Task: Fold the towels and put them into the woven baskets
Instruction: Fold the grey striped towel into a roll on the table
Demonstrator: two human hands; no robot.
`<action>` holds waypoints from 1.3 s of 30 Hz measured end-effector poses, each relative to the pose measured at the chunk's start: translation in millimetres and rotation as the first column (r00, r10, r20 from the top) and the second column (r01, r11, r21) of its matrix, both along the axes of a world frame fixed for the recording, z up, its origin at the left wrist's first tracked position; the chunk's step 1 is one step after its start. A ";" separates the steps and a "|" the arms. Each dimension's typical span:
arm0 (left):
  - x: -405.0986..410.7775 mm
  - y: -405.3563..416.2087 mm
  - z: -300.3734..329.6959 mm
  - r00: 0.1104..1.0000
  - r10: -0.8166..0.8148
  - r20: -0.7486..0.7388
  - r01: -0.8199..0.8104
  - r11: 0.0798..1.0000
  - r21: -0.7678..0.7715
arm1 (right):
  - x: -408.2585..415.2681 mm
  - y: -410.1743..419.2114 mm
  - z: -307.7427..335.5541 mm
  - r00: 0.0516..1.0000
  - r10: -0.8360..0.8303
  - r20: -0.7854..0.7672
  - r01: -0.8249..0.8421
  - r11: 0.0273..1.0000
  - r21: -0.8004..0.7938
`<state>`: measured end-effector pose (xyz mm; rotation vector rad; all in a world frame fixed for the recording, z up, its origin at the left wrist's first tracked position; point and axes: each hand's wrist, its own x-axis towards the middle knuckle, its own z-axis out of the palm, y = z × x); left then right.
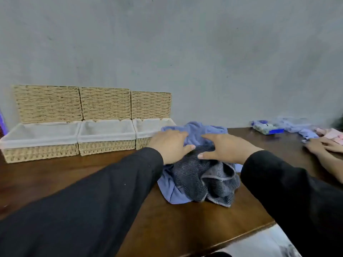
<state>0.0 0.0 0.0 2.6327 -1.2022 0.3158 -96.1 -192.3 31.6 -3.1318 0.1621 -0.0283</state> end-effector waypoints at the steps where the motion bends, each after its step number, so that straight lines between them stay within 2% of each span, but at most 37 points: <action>1: -7.7 -3.8 -7.4 1.000 0.017 -0.008 -0.017 0.999 0.029 | -5.7 -2.7 -6.6 0.999 -0.038 0.025 0.039 0.999 -0.026; 4: -18.7 -17.8 -34.6 0.998 0.063 -0.009 -0.063 0.998 0.032 | -20.9 -14.8 -32.8 0.975 -0.193 0.108 0.198 0.979 -0.044; 7: -12.8 -23.3 -51.2 0.977 0.120 -0.177 -0.122 0.993 -0.003 | -23.2 -27.0 -61.0 0.942 -0.326 0.079 0.306 0.933 0.191; 10: -8.6 -26.0 -67.6 0.953 0.142 -0.267 -0.156 0.987 -0.030 | -19.2 -34.1 -88.3 0.935 -0.354 0.025 0.310 0.848 0.431; 12: -9.2 -25.2 -69.2 0.946 0.127 -0.298 -0.174 0.975 -0.136 | -16.5 -29.8 -96.7 0.934 -0.348 0.082 0.232 0.765 0.601; 13: -10.7 -22.7 -64.6 0.930 0.083 -0.357 -0.179 0.953 -0.245 | -17.6 -25.3 -93.8 0.927 -0.353 0.126 0.184 0.723 0.666; 15: -15.7 -14.6 -46.3 0.884 -0.057 -0.464 -0.205 0.845 -0.495 | -23.4 -13.0 -73.9 0.897 -0.365 0.249 0.064 0.665 0.745; 18: -21.1 10.8 -4.8 0.877 -0.173 -0.448 -0.237 0.656 -0.717 | -25.4 12.7 -27.0 0.861 -0.334 0.384 -0.139 0.572 0.808; 20: -19.8 34.8 24.2 0.909 -0.164 -0.382 -0.232 0.563 -0.793 | -14.9 34.2 7.2 0.843 -0.305 0.443 -0.250 0.507 0.825; 23: -12.8 80.8 62.4 0.947 -0.078 -0.313 -0.243 0.463 -0.852 | 18.6 69.3 44.8 0.838 -0.253 0.484 -0.387 0.349 0.853; 27: -9.6 148.0 91.8 0.965 0.072 -0.252 -0.259 0.402 -0.878 | 59.5 130.4 79.4 0.823 -0.141 0.551 -0.519 0.210 0.829; 29: -0.4 180.6 88.0 0.950 0.142 -0.278 -0.312 0.419 -0.853 | 77.0 157.9 82.6 0.827 -0.086 0.555 -0.532 0.194 0.824; 31: 10.7 210.4 71.8 0.913 0.232 -0.337 -0.408 0.478 -0.778 | 97.6 178.8 65.0 0.856 -0.037 0.515 -0.500 0.189 0.845; 32: 15.1 223.4 58.5 0.888 0.281 -0.365 -0.461 0.523 -0.717 | 108.3 186.8 49.4 0.870 -0.007 0.493 -0.478 0.228 0.848; 34: 17.9 242.6 25.3 0.812 0.417 -0.408 -0.582 0.626 -0.518 | 122.8 199.5 9.3 0.904 0.084 0.419 -0.417 0.389 0.821; 36: 21.7 256.7 -15.3 0.752 0.528 -0.395 -0.655 0.665 -0.359 | 128.3 208.2 -35.2 0.948 0.161 0.273 -0.317 0.520 0.793; 39: 24.2 260.8 -59.1 0.788 0.475 -0.392 -0.598 0.740 -0.307 | 130.3 219.6 -97.1 0.962 0.237 0.135 -0.246 0.546 0.801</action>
